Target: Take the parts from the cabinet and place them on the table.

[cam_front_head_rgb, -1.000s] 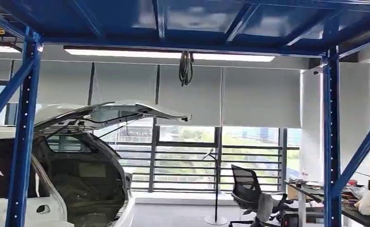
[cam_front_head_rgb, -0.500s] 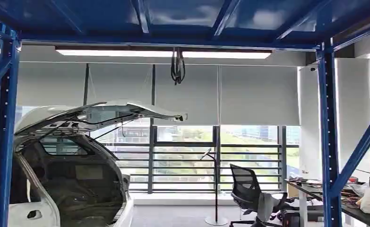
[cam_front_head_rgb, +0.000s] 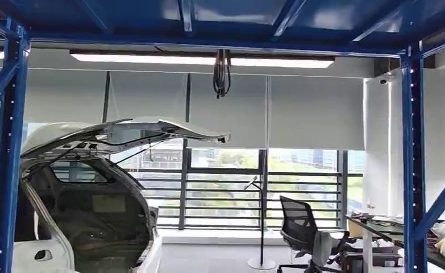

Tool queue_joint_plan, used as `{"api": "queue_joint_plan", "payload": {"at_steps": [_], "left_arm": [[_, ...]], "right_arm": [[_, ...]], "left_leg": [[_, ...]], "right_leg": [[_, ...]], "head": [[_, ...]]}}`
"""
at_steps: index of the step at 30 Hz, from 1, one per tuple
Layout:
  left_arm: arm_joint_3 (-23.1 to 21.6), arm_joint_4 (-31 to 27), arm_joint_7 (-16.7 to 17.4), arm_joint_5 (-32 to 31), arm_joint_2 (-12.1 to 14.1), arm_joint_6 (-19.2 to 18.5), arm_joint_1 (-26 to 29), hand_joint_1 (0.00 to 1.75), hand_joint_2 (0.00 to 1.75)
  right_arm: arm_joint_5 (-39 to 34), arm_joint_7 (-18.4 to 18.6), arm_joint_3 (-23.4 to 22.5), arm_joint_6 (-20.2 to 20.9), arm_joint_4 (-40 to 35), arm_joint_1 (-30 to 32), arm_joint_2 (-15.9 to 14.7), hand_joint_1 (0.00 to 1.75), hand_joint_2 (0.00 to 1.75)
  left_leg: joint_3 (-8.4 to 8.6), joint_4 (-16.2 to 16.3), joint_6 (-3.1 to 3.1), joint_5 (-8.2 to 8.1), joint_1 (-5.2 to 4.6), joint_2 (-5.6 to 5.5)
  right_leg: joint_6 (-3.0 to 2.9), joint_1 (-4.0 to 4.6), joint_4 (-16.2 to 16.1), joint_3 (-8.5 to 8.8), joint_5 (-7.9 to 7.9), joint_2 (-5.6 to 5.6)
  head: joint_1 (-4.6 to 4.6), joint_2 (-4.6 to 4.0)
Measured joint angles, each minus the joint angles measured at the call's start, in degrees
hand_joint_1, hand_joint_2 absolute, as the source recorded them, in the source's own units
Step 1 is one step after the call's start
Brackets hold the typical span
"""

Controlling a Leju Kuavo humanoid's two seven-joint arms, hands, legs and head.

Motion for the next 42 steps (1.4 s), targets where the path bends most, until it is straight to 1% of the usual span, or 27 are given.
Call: {"api": "queue_joint_plan", "payload": {"at_steps": [2, 5, 7, 9, 11, 16, 21, 25, 28, 33, 36, 42], "left_arm": [[0.09, 0.0, -0.15, -0.02, 0.02, -0.02, -0.14, 0.0, 0.0], [0.11, 0.0, -0.33, -0.13, 0.02, -0.11, -0.33, 0.0, 0.0], [0.11, 0.0, -0.5, -0.22, 0.02, -0.22, -0.44, 0.0, 0.0], [0.11, 0.0, -0.76, -0.61, 0.04, -0.48, -0.57, 0.0, 0.0], [0.11, 0.0, -0.79, -0.77, 0.04, -0.57, -0.66, 0.0, 0.0], [0.11, 0.0, -0.98, -1.33, 0.04, -1.09, -0.79, 0.0, 0.0], [0.07, 0.0, -1.0, -2.12, 0.04, -1.29, -0.91, 0.0, 0.0], [-0.02, 0.0, -1.35, -2.78, 0.07, -1.47, -1.17, 0.0, 0.0], [-0.09, 0.0, -1.7, -3.21, 0.17, -1.6, -1.39, 0.0, 0.0], [-0.22, 0.0, -1.94, -3.76, 0.35, -1.73, -1.48, 0.0, 0.0], [-0.57, 0.0, -2.01, -3.93, 0.44, -1.75, -1.52, 0.0, 0.0], [-0.94, 0.0, -2.01, -4.24, 0.52, -1.86, -1.5, 0.0, 0.0]], "right_arm": [[7.29, 1.54, 0.07, -2.98, 1.54, -0.5, -0.33, 0.0, 1.75], [14.53, 3.34, 0.57, -5.62, 3.69, -1.23, -0.35, 0.0, 1.75], [19.24, 4.88, 1.42, -6.47, 5.29, -2.0, -0.33, 0.0, 1.75], [23.93, 6.43, 3.06, -7.01, 7.91, -2.91, -0.33, 0.0, 1.75], [26.22, 6.88, 4.44, -7.6, 10.01, -3.43, -0.33, 0.0, 1.75], [31.6, 8.22, 8.46, -8.94, 16.18, -6.09, 0.0, 0.0, 1.75], [38.16, 9.9, 13.21, -10.93, 23.17, -9.95, 1.29, 0.0, 1.75], [44.06, 11.78, 17.19, -13.83, 28.81, -13.55, 3.35, 0.0, 1.75], [48.93, 13.68, 20.32, -15.76, 33.12, -16.84, 5.9, 0.0, 1.75], [53.61, 15.89, 23.67, -18.16, 38.23, -20.4, 9.21, 0.0, 1.75], [55.37, 16.67, 25.18, -18.68, 39.97, -21.71, 10.71, 0.0, 1.75], [56.25, 17.18, 26.6, -18.77, 41.98, -22.95, 12.28, 0.0, 1.75]], "left_leg": [[0.04, 0.0, 0.2, -0.09, -0.05, -0.01], [0.03, 0.01, 0.41, -0.21, -0.09, 0.0], [0.03, 0.03, 0.51, -0.27, -0.15, 0.01], [0.03, 0.05, 0.52, -0.27, -0.18, 0.01], [0.03, 0.06, 0.52, -0.27, -0.19, -0.01], [0.07, 0.0, 0.51, -0.27, -0.05, 0.02], [0.08, -0.03, 0.46, -0.24, 0.08, 0.02], [0.08, -0.05, 0.43, -0.22, 0.12, 0.03], [0.09, -0.05, 0.37, -0.18, 0.13, 0.05], [0.08, -0.05, 0.36, -0.17, 0.14, 0.03], [0.08, -0.05, 0.36, -0.17, 0.14, 0.03], [0.07, -0.05, 0.36, -0.17, 0.12, 0.02]], "right_leg": [[0.02, -0.01, -0.27, 0.16, 0.01, -0.02], [0.19, -0.01, -0.54, 0.28, 0.09, 0.0], [0.74, -0.05, -0.64, 0.31, 0.13, 0.0], [1.05, -0.08, -0.68, 0.31, 0.11, 0.01], [1.24, -0.08, -0.68, 0.32, 0.08, -0.02], [1.24, 0.03, -0.63, 0.27, 0.08, 0.02], [1.23, 0.14, -0.5, 0.19, 0.07, 0.05], [1.16, 0.18, -0.4, 0.18, 0.03, 0.06], [1.14, 0.18, -0.37, 0.13, 0.02, 0.09], [1.12, 0.18, -0.35, 0.12, 0.01, 0.06], [1.11, 0.18, -0.35, 0.13, 0.0, 0.05], [1.11, 0.17, -0.35, 0.13, -0.01, 0.04]], "head": [[0.0, -0.02], [-0.02, -0.02], [-0.02, -0.02], [-0.02, -0.02], [0.0, -0.02], [0.0, -0.04], [-0.02, -0.04], [-0.02, -0.04], [-0.02, -0.04], [0.0, -0.04], [-0.02, -0.04], [-0.02, -0.04]]}}
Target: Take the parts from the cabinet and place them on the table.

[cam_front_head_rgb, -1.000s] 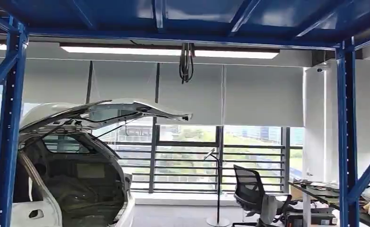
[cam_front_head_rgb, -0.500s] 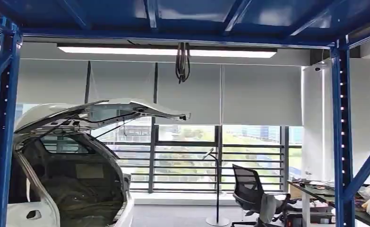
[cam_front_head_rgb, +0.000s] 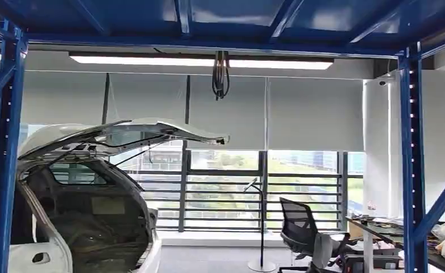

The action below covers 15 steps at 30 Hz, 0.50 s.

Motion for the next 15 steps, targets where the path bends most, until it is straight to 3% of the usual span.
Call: {"api": "queue_joint_plan", "payload": {"at_steps": [15], "left_arm": [[-0.61, 0.0, -0.63, -0.83, 0.04, -0.53, -0.05, 0.0, 0.0]], "right_arm": [[2.49, -0.15, 0.77, -0.26, 10.06, -4.55, 3.56, 0.0, 1.75]], "left_leg": [[0.0, 0.0, 0.0, 0.0, 0.01, 0.0]], "right_leg": [[0.0, 0.01, 0.01, -0.01, 0.0, 0.0]], "head": [[0.0, 0.0]]}}
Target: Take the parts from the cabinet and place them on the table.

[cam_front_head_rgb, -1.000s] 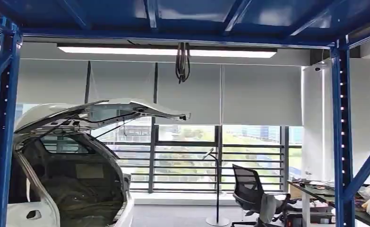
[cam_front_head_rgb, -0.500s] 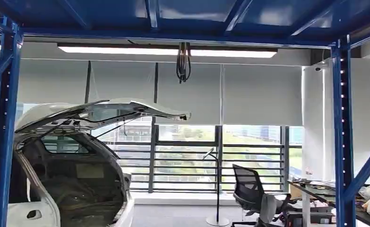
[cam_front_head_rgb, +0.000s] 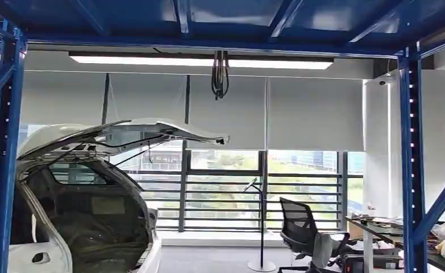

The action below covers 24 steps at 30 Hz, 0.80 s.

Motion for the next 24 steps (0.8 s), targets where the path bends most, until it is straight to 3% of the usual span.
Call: {"api": "queue_joint_plan", "payload": {"at_steps": [10, 24], "left_arm": [[-0.44, 0.02, -0.24, -0.26, 0.0, -0.02, -0.17, 0.0, 0.0], [-0.87, 0.15, -0.31, -0.26, -0.13, -0.13, -0.28, 0.0, 0.0]], "right_arm": [[3.02, -0.9, 0.94, -2.19, 6.38, -3.01, 3.85, 0.0, 1.75], [5.35, -1.16, 4.53, -2.27, 10.75, -5.37, 9.66, 0.0, 1.75]], "left_leg": [[0.0, 0.0, 0.0, 0.0, 0.0, 0.0], [-0.01, 0.0, -0.02, 0.01, 0.02, 0.01]], "right_leg": [[0.0, 0.0, 0.01, -0.01, 0.0, 0.01], [-0.01, 0.01, 0.01, -0.02, 0.0, 0.01]], "head": [[0.0, 0.0], [0.0, 0.0]]}}
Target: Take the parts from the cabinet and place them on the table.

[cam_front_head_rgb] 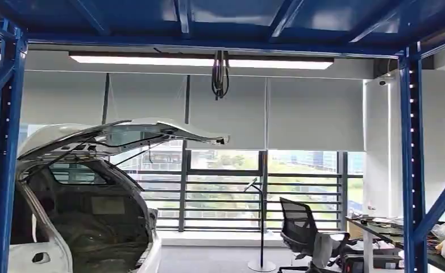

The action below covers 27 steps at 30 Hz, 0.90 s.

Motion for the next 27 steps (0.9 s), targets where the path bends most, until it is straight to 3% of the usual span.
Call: {"api": "queue_joint_plan", "payload": {"at_steps": [7, 27], "left_arm": [[-0.02, 0.11, -0.11, -0.13, -0.04, -0.28, -0.09, 0.0, 0.0], [-0.13, 0.11, -0.17, -0.85, -0.15, -0.55, -0.07, 0.0, 0.0]], "right_arm": [[0.48, 0.28, 1.22, -0.22, 2.25, -1.67, 1.88, 0.0, 1.75], [2.21, 2.82, 1.4, 0.18, 4.87, -6.48, 1.97, 0.0, 1.75]], "left_leg": [[0.0, 0.0, 0.0, 0.0, 0.0, 0.0], [0.0, 0.0, 0.0, 0.0, 0.0, 0.0]], "right_leg": [[0.0, 0.0, 0.0, 0.0, 0.0, 0.01], [0.0, 0.0, 0.0, -0.01, 0.0, 0.01]], "head": [[0.02, 0.0], [0.0, 0.0]]}}
